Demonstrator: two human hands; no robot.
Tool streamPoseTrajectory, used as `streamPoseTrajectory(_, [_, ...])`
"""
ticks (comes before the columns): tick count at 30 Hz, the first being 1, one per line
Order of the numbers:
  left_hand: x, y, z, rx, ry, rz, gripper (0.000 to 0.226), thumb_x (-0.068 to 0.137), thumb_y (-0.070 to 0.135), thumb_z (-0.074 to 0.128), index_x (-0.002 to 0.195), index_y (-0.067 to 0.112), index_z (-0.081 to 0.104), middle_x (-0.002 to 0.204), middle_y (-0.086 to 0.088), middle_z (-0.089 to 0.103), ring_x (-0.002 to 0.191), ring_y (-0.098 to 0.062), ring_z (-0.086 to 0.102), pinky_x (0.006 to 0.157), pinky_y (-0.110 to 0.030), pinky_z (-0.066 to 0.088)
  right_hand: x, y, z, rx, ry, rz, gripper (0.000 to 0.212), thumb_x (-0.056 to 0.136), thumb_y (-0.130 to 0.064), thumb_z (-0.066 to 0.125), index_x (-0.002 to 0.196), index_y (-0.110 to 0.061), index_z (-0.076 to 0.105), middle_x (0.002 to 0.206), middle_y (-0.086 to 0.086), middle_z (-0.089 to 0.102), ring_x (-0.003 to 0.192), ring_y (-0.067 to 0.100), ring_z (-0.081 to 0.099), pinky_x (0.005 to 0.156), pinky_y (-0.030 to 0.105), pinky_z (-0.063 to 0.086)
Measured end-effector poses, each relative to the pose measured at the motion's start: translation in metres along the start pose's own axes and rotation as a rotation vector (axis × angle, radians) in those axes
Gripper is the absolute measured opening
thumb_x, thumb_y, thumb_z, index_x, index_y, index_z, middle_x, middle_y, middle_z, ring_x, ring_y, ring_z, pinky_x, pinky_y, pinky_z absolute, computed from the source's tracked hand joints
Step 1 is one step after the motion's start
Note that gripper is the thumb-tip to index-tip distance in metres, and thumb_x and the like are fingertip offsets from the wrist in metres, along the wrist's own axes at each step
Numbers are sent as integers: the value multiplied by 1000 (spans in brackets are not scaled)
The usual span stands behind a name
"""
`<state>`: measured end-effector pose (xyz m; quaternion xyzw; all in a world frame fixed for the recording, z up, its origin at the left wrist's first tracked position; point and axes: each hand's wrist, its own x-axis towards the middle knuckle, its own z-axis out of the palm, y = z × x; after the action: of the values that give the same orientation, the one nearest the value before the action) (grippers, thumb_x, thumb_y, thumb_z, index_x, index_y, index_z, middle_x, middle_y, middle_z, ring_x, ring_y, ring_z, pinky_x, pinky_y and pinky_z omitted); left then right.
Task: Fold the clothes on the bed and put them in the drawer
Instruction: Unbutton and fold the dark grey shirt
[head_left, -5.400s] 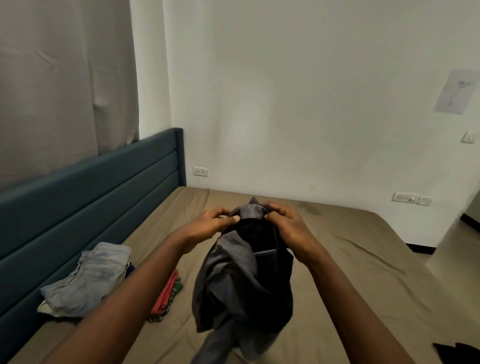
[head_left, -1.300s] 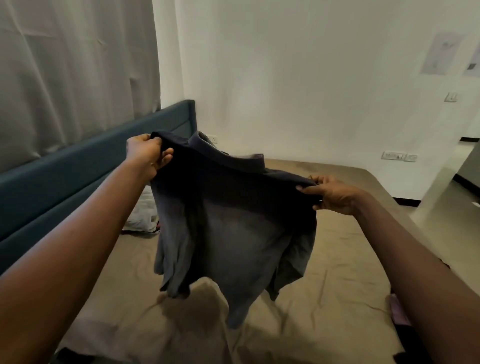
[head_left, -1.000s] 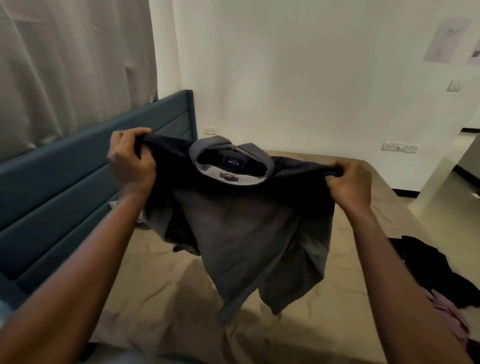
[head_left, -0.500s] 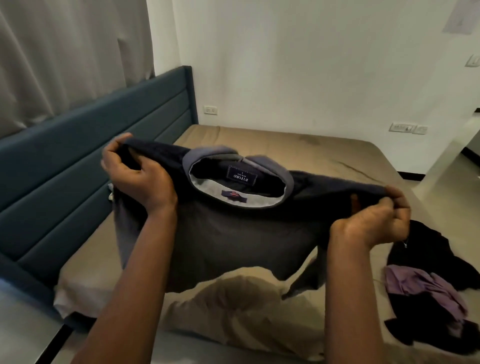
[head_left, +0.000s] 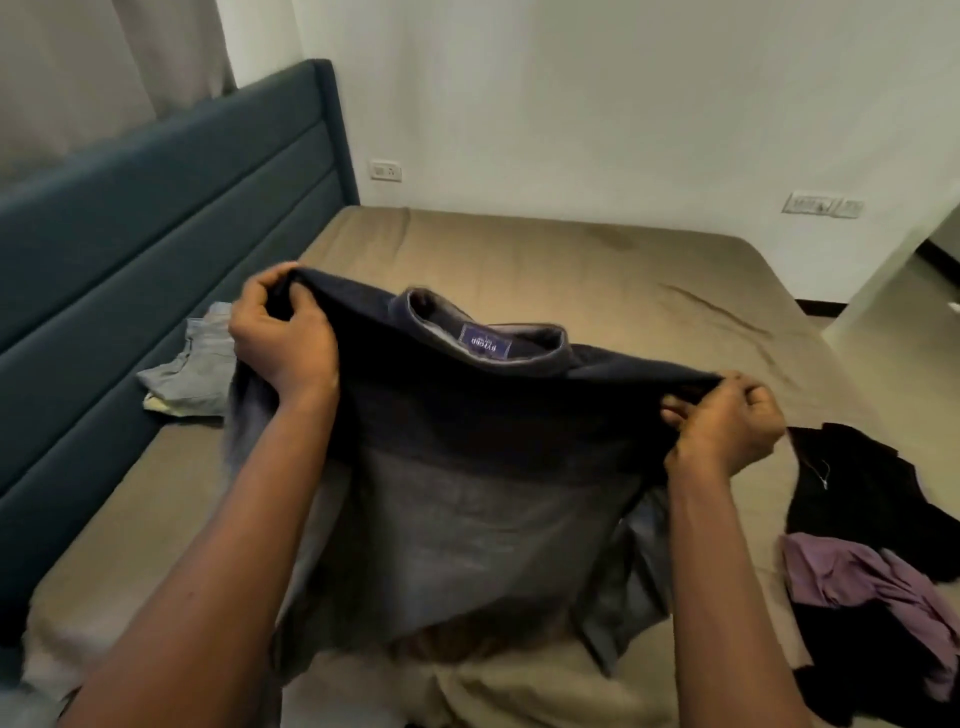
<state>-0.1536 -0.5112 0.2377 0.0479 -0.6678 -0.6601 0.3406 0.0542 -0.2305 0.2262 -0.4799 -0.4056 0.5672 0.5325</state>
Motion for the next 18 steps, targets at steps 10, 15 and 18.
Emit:
streamPoseTrajectory(10, [43, -312, 253, 375, -257, -408, 19, 91, 16, 66, 105, 11, 77, 99, -5, 75, 94, -23, 68, 87, -29, 51, 184, 249, 226, -141, -108, 375, 21, 97, 7, 53, 83, -6, 62, 82, 16, 66, 69, 23, 69, 63, 28, 63])
streamPoseTrajectory(15, [40, -489, 347, 530, -425, -612, 19, 76, 25, 66, 88, 20, 79, 89, -6, 78, 83, -30, 74, 82, -43, 63, 272, 396, 304, -146, -28, 604, 8, 98, 10, 46, 92, 7, 52, 87, 22, 61, 69, 27, 64, 65, 35, 61])
streamPoseTrajectory(18, [37, -552, 387, 461, -425, -812, 13, 79, 13, 69, 91, 12, 74, 89, -9, 75, 67, -24, 72, 65, -39, 65, 331, 477, 333, -210, -54, 619, 30, 99, 3, 40, 126, 7, 53, 98, 21, 62, 75, 26, 65, 43, 31, 56])
